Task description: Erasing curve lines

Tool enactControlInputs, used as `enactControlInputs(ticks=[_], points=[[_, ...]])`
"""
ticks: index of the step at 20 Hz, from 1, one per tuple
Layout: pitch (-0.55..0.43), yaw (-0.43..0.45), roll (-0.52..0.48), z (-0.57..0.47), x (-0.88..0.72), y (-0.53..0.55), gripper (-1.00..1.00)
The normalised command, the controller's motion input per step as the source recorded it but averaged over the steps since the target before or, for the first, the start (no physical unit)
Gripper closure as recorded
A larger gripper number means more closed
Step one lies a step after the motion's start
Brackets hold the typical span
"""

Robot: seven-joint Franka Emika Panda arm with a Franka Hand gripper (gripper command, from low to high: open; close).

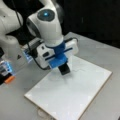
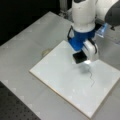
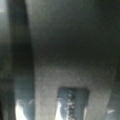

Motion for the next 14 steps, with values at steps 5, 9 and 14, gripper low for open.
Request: enactControlInputs(ticks=[5, 9, 14], points=[[-0.198, -0.016, 0.083, -0.19, -0.27, 0.00, 1.00], [-0.184, -0.021, 0.013, -0.23, -0.22, 0.02, 1.00], [-0.172, -0.018, -0.027, -0.22, -0.16, 0.07, 1.00]])
